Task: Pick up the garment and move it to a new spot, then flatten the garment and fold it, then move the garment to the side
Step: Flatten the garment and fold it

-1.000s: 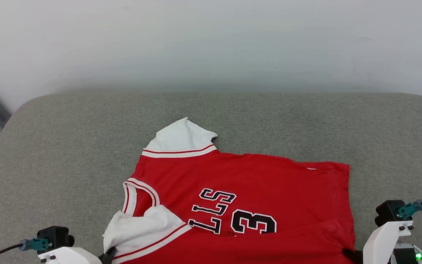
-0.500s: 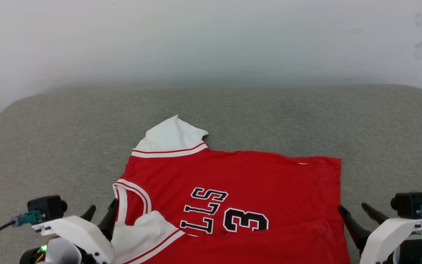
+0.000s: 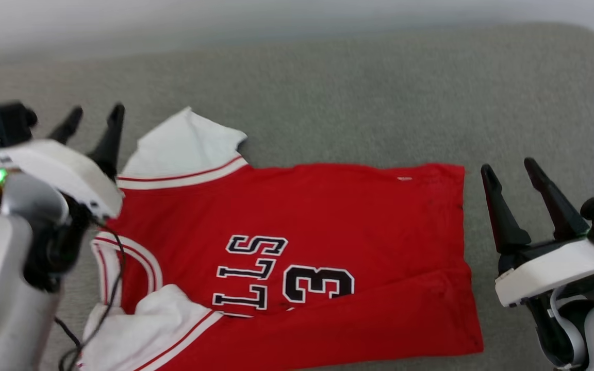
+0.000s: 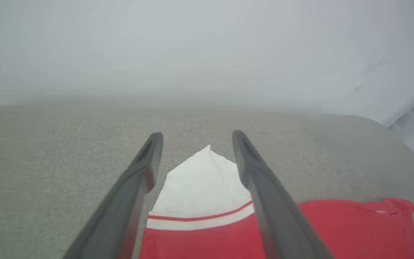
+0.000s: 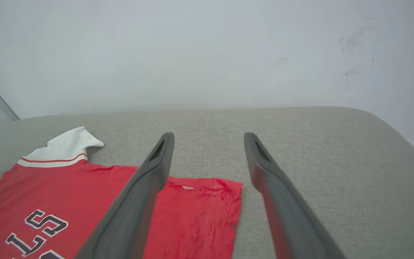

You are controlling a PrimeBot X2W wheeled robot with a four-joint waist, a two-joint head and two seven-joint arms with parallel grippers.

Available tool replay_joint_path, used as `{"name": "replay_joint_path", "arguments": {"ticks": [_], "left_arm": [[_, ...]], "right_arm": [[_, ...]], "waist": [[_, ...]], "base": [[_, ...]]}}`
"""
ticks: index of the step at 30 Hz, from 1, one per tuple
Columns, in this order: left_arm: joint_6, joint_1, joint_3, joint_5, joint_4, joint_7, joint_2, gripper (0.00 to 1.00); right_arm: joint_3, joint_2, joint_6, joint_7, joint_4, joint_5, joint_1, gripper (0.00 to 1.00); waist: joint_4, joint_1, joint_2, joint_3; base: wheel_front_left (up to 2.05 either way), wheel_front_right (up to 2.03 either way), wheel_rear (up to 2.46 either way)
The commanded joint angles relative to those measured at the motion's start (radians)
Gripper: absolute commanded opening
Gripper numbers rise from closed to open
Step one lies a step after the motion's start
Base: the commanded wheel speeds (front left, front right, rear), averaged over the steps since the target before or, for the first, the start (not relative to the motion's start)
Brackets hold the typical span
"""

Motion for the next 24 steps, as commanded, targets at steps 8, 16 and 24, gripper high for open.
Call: {"name": "replay_joint_path", "arguments": {"ticks": [8, 16, 24], "left_arm": [[-0.098, -0.269, -0.044, -0.048, 0.143, 0.253, 0.080, 1.00], [-0.122, -0.420, -0.113, -0.091, 0.275, 0.582, 0.149, 1.00], [-0.077, -0.405, -0.152, -0.130, 0.407, 0.794, 0.173, 0.82]], "right_arm": [[0.008, 0.035, -0.001, -0.050, -0.010, -0.018, -0.060, 1.00], [0.023, 0.047, -0.001, -0.081, -0.009, -0.006, -0.080, 1.00], [0.035, 0.056, -0.001, -0.094, 0.009, 0.019, -0.078, 1.00]], "waist": [[-0.129, -0.0001, -0.0001, 0.204], [-0.168, -0.0001, -0.0001, 0.268], [-0.197, -0.0001, -0.0001, 0.312]], "base": [[0.00, 0.00, 0.00], [0.00, 0.00, 0.00], [0.00, 0.00, 0.00]]}}
